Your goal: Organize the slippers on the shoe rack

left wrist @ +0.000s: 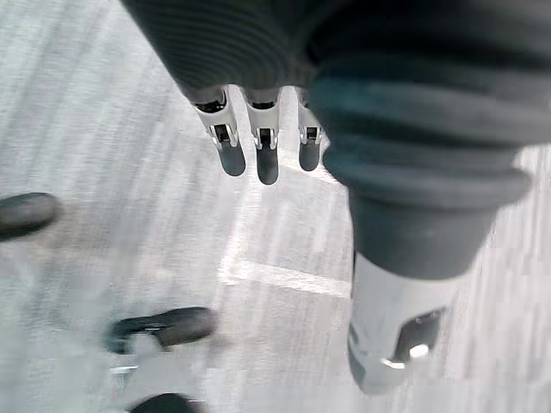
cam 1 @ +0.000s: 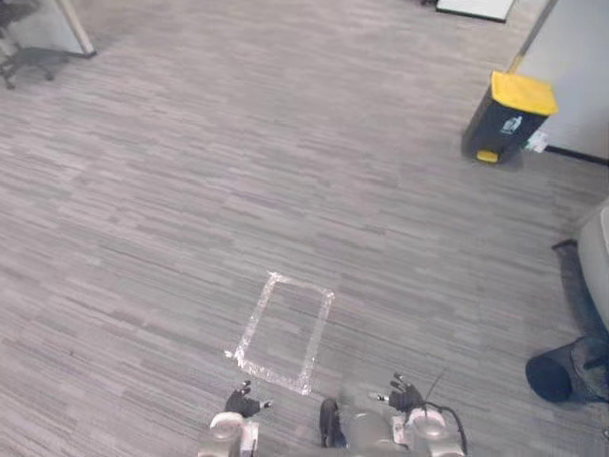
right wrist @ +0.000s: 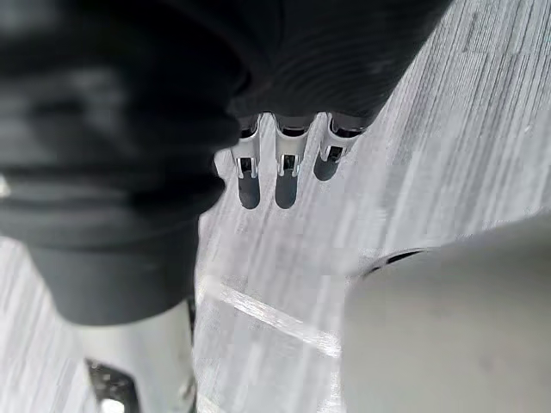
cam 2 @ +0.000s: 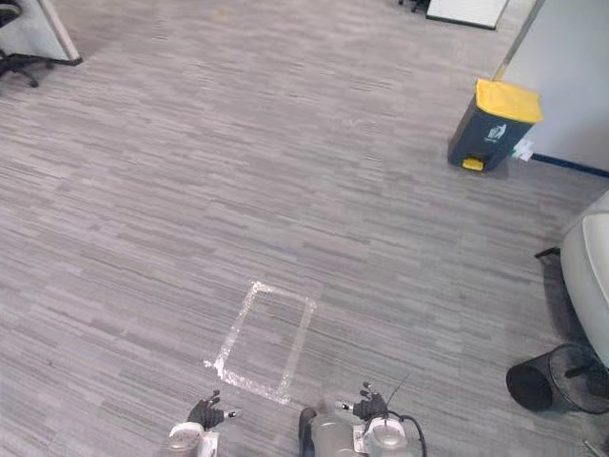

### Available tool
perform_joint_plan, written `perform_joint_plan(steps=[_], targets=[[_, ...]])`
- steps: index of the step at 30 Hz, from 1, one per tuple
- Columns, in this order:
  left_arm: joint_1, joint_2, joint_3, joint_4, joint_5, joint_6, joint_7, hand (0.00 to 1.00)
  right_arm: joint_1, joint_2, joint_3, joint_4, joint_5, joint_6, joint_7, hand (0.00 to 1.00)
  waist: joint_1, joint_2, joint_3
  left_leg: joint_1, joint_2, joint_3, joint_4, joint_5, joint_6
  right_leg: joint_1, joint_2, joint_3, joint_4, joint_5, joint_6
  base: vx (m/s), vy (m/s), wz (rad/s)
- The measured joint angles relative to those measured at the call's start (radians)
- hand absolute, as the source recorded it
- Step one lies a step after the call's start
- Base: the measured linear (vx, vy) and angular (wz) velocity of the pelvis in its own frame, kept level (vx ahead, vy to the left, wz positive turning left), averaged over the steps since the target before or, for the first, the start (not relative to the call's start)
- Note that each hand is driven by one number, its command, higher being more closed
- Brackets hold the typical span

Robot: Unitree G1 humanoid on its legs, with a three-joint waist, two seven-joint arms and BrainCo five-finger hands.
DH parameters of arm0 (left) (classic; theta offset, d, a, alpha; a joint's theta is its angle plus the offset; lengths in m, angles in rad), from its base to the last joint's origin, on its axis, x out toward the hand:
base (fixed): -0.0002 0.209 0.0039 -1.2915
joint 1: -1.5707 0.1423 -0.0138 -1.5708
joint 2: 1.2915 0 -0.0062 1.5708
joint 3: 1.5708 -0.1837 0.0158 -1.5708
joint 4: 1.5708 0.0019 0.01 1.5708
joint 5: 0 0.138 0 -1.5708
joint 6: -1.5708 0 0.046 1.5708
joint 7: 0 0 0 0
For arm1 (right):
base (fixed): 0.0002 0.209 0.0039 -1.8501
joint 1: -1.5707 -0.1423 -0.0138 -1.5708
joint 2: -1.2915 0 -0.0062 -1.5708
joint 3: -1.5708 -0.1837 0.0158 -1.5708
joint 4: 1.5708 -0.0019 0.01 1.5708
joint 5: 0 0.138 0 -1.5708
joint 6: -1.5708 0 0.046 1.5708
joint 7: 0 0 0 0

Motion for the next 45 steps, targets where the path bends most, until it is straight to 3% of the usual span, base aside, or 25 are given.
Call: perform_joint_plan(steps=[1, 4, 6, 8, 9, 10, 11, 12, 14, 15, 17, 19, 20, 23, 25, 26, 27, 28, 29, 32, 34, 38, 42, 44, 45], targets=[[0.01, -0.018, 0.025, -0.039, 0.001, -0.001, 0.0, 0.0, 0.009, -0.002, 0.004, -0.008, 0.0, 0.004, -0.001, 0.0, 0.011, 0.006, 0.003, -0.104, 0.042, -0.006, 0.273, 0.001, -0.012, 0.063, 0.014, 0.015, -0.038, -0.011, -0.015, 0.49, -0.022, -0.24], [0.047, -0.02, 0.031, -0.072, 0.002, 0.0, 0.001, 0.0, 0.009, 0.002, 0.014, -0.007, 0.002, 0.007, -0.002, 0.0, 0.035, 0.005, 0.006, -0.236, 0.111, 0.062, 0.526, -0.033, 0.047, 0.179, 0.032, 0.089, -0.081, -0.06, -0.028, 0.42, 0.081, -0.7], [0.055, -0.022, 0.044, -0.081, -0.002, 0.003, 0.001, 0.0, 0.005, 0.002, 0.01, 0.001, 0.012, 0.012, -0.005, 0.0, 0.041, 0.005, 0.001, -0.31, 0.119, 0.118, 0.47, -0.073, 0.092, 0.236, 0.014, 0.153, -0.111, -0.07, -0.016, 0.42, 0.188, -0.88], [0.052, -0.012, 0.046, -0.079, -0.002, 0.0, 0.001, 0.0, 0.003, 0.003, 0.01, 0.003, 0.019, 0.013, -0.007, 0.0, 0.051, -0.006, 0.0, -0.375, 0.04, 0.099, 0.21, -0.089, 0.084, 0.267, -0.052, 0.231, -0.127, -0.088, 0.026, 0.31, 0.241, -1.08], [0.047, -0.012, 0.032, -0.072, -0.002, -0.001, 0.001, 0.0, 0.002, -0.001, 0.006, 0.006, 0.019, 0.014, -0.008, 0.0, 0.051, -0.009, -0.002, -0.394, -0.008, 0.053, 0.05, -0.065, 0.066, 0.269, -0.084, 0.261, -0.129, -0.099, 0.047, 0.4, 0.32, -1.07], [0.036, -0.01, 0.015, -0.065, -0.002, -0.002, 0.001, 0.0, 0.002, -0.004, -0.006, 0.013, 0.019, 0.015, -0.009, 0.0, 0.054, -0.011, 0.001, -0.397, -0.056, -0.009, -0.092, 0.065, 0.039, 0.275, -0.12, 0.291, -0.134, -0.114, 0.075, 0.5, 0.365, -0.96], [0.027, -0.004, 0.003, -0.047, -0.002, -0.002, 0.001, 0.0, 0.004, -0.003, -0.003, 0.034, 0.019, 0.021, -0.011, 0.0, 0.057, -0.022, -0.004, -0.338, -0.106, 0.006, -0.172, 0.105, 0.06, 0.287, -0.159, 0.313, -0.161, -0.09, 0.107, 0.43, 0.282, -0.75], [0.016, 0.001, -0.001, -0.033, -0.004, -0.003, 0.005, 0.0, 0.001, -0.008, 0.005, 0.037, 0.011, 0.022, -0.006, 0.0, 0.045, -0.018, -0.004, -0.327, -0.098, 0.021, -0.167, 0.113, 0.069, 0.285, -0.154, 0.301, -0.188, -0.051, 0.12, 0.35, 0.222, -0.79], [0.01, 0.047, -0.007, -0.025, -0.012, -0.012, 0.006, 0.0, -0.032, 0.012, 0.014, 0.048, 0.001, 0.022, -0.002, 0.0, 0.079, -0.032, 0.007, -0.433, -0.085, -0.02, 0.072, 0.072, 0.06, 0.271, -0.153, 0.322, -0.188, 0.054, 0.114, 0.26, 0.209, -0.98], [0.009, 0.05, -0.015, -0.024, -0.012, -0.015, 0.004, 0.0, -0.032, 0.009, 0.013, 0.049, -0.002, 0.024, -0.003, 0.0, 0.076, -0.038, -0.007, -0.397, -0.1, -0.037, -0.054, 0.073, 0.067, 0.269, -0.165, 0.345, -0.177, 0.047, 0.131, 0.19, 0.237, -0.99], [0.012, 0.062, -0.04, -0.004, -0.011, -0.012, 0.005, 0.0, -0.03, 0.007, 0.015, 0.048, -0.003, 0.021, 0.0, 0.0, 0.071, -0.053, -0.016, -0.321, -0.12, 0.019, -0.15, 0.062, 0.109, 0.231, -0.187, 0.358, -0.071, 0.012, 0.18, 0.19, 0.228, -0.89], [0.017, 0.072, -0.054, -0.002, -0.011, -0.001, 0.002, 0.0, -0.042, 0.025, 0.014, 0.054, -0.002, 0.018, 0.001, 0.0, 0.074, -0.051, 0.002, -0.237, -0.118, 0.103, -0.195, 0.039, 0.13, 0.119, -0.185, 0.372, 0.157, 0.051, 0.254, 0.24, 0.215, -1.21], [0.017, 0.086, -0.077, 0.013, -0.011, 0.003, 0.002, 0.0, -0.052, 0.033, 0.013, 0.063, -0.001, 0.015, 0.002, 0.0, 0.07, -0.055, 0.018, -0.156, -0.121, 0.16, -0.239, 0.029, 0.147, 0.015, -0.184, 0.348, 0.359, 0.026, 0.258, 0.21, 0.198, -1.13], [0.005, 0.102, -0.104, 0.027, -0.011, 0.007, 0.001, 0.0, -0.059, 0.032, 0.017, 0.057, 0.001, 0.011, 0.001, 0.0, 0.058, -0.045, 0.031, -0.091, -0.12, 0.191, -0.292, 0.025, 0.153, -0.052, -0.183, 0.219, 0.407, -0.041, 0.18, 0.16, 0.087, -0.53], [-0.001, 0.103, -0.101, 0.028, -0.01, 0.006, 0.001, 0.0, -0.059, 0.033, 0.034, 0.057, 0.001, 0.011, 0.002, 0.0, 0.058, -0.059, 0.031, -0.036, -0.12, 0.231, -0.344, 0.024, 0.149, -0.081, -0.155, 0.116, 0.291, -0.056, 0.152, 0.2, -0.014, -0.5], [0.001, 0.1, -0.101, 0.029, -0.009, 0.007, 0.0, 0.0, -0.058, 0.033, 0.034, 0.057, 0.001, 0.011, 0.002, 0.0, 0.058, -0.063, 0.031, -0.018, -0.121, 0.252, -0.358, 0.02, 0.134, -0.09, -0.138, 0.08, 0.21, -0.039, 0.14, 0.18, -0.061, -0.63], [0.003, 0.098, -0.101, 0.036, -0.008, 0.007, 0.0, 0.0, -0.056, 0.033, 0.036, 0.058, 0.001, 0.012, 0.001, 0.0, 0.058, -0.075, 0.032, 0.002, -0.134, 0.274, -0.369, 0.016, 0.116, -0.088, -0.117, 0.047, 0.072, 0.04, 0.131, 0.15, -0.064, -0.66], [-0.001, 0.092, -0.101, 0.044, -0.007, 0.009, 0.0, 0.0, -0.056, 0.021, 0.041, 0.059, 0.001, 0.012, 0.002, 0.0, 0.052, -0.079, 0.035, 0.013, -0.147, 0.274, -0.378, 0.009, 0.103, -0.079, -0.104, 0.034, 0.021, 0.097, 0.077, 0.2, -0.052, -0.66], [-0.003, 0.081, -0.106, 0.044, 0.0, 0.006, -0.004, 0.0, -0.057, 0.003, 0.038, 0.064, 0.001, 0.012, 0.0, 0.0, 0.051, -0.048, 0.034, 0.015, -0.129, 0.265, -0.389, 0.015, 0.096, -0.068, -0.079, 0.032, -0.007, 0.109, 0.059, 0.21, -0.051, -0.52], [-0.012, 0.052, -0.099, 0.047, 0.013, 0.007, -0.007, 0.0, -0.058, -0.021, 0.005, 0.067, 0.012, 0.012, 0.0, 0.0, 0.037, -0.005, 0.045, 0.024, -0.101, 0.262, -0.364, 0.001, 0.074, -0.047, -0.041, 0.065, -0.057, 0.109, 0.055, 0.19, -0.033, -0.49], [-0.013, 0.044, -0.086, 0.046, 0.022, 0.007, -0.01, 0.0, -0.045, -0.016, -0.008, 0.068, 0.012, 0.014, 0.0, 0.0, 0.038, -0.006, 0.046, 0.001, -0.04, 0.25, -0.171, -0.035, 0.041, 0.024, -0.007, 0.103, -0.107, 0.107, 0.049, 0.18, -0.066, -0.48], [0.001, -0.011, -0.013, -0.002, 0.039, 0.006, -0.01, 0.0, -0.014, -0.017, -0.007, 0.032, 0.019, 0.017, -0.007, 0.0, 0.068, 0.024, 0.033, -0.172, 0.082, 0.142, 0.301, -0.078, 0.09, 0.096, 0.065, 0.221, -0.128, 0.09, 0.025, 0.22, 0.015, -0.85], [0.006, -0.025, -0.016, -0.007, 0.038, 0.0, -0.009, 0.0, -0.021, -0.011, -0.007, 0.037, 0.036, 0.023, -0.01, 0.0, 0.078, 0.021, 0.035, -0.221, 0.03, 0.031, 0.177, -0.137, 0.074, 0.131, 0.051, 0.399, -0.129, 0.099, 0.062, 0.13, 0.25, -1.43], [0.011, -0.023, -0.021, -0.004, 0.037, -0.004, -0.008, 0.0, -0.024, -0.019, 0.001, 0.045, 0.037, 0.022, -0.01, 0.0, 0.084, 0.032, 0.029, -0.202, -0.028, -0.136, -0.072, -0.104, 0.051, 0.103, 0.046, 0.527, -0.133, 0.111, 0.116, -0.05, 0.318, -1.84], [0.01, -0.022, -0.021, -0.002, 0.034, -0.006, -0.008, 0.0, -0.031, -0.028, 0.012, 0.058, 0.036, 0.022, -0.011, 0.0, 0.087, 0.04, 0.026, -0.195, -0.035, -0.12, -0.09, -0.072, 0.041, 0.095, 0.044, 0.569, -0.149, 0.114, 0.144, -0.1, 0.373, -1.68]])
